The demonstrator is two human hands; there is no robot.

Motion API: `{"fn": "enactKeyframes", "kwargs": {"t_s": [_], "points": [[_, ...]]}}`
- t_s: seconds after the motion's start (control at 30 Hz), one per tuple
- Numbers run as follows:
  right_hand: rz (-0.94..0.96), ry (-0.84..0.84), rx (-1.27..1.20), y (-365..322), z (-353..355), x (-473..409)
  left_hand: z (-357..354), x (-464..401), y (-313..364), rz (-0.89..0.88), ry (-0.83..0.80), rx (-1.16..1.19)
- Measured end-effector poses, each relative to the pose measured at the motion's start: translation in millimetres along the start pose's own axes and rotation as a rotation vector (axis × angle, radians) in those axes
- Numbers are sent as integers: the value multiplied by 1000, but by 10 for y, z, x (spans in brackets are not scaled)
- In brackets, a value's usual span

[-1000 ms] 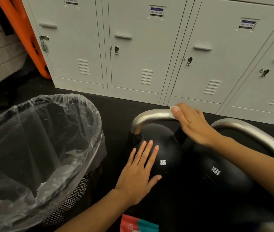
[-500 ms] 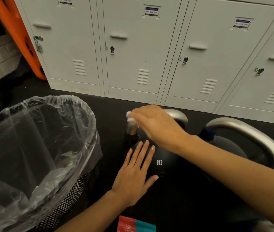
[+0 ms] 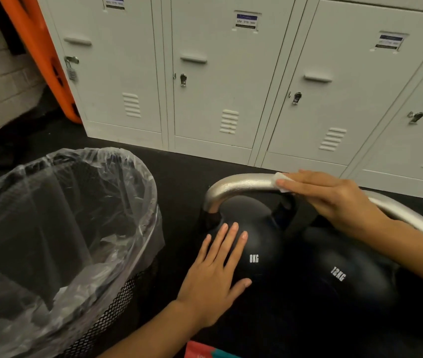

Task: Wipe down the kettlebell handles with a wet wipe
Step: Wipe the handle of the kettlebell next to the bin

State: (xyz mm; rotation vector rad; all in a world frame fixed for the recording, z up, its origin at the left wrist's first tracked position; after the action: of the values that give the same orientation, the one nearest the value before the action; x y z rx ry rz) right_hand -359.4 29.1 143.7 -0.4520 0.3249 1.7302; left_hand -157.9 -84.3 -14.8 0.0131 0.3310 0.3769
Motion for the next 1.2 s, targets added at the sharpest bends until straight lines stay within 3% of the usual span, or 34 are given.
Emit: {"fn": "enactKeyframes", "kwargs": {"t_s": [0.27,0.47,0.57,0.87,1.07,1.13,1.2], "points": [[-117,83,-44,33,-50,17,-12,-12,-13,9,-10,-14],[-632,171,-399,-67,-196,32,11,-7,-11,6,-7,-8],[-823,129,-378,-43,-244,49,6,-5,-11,5,1,-6],[-566,55,-424,-178,-347,-366,23,-12,-6,7,-9,-4],[-1068,102,-798,136,-465,-82,60,-8,-9,4,-21,37],[-1107,123,-874,152,-478,-103,84,-17,-17,3,-32,62],[-1098,70,-790,142,-446,-195,131,-25,-27,-12,-57,94]]}}
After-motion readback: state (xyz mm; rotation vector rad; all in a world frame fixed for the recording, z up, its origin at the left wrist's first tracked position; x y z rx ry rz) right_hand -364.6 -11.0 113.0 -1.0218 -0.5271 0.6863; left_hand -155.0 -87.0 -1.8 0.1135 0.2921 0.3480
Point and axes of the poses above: each hand's wrist, its own x-axis away from the middle knuckle, its own z-axis out of the back of the hand, y = z × x, the point moved 2 cm from there along -x, towards the middle knuckle, and after that the axes turned 7 degrees about z, right-handed, at the moved point
